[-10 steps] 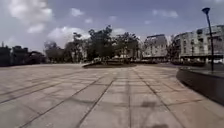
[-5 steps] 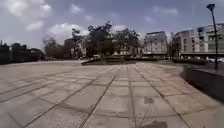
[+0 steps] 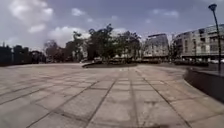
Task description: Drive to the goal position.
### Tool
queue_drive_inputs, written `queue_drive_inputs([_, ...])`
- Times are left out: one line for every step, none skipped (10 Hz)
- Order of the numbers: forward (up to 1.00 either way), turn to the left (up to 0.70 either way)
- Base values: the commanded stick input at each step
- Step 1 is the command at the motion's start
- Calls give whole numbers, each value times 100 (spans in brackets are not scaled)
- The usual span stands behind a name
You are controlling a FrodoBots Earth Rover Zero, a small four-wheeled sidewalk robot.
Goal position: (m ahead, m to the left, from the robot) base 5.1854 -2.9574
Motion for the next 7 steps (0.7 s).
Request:
queue_drive_inputs([70,0])
queue_drive_inputs([70,0])
queue_drive_inputs([70,0])
queue_drive_inputs([70,0])
queue_drive_inputs([70,-5])
queue_drive_inputs([70,-12])
queue_drive_inputs([70,-19])
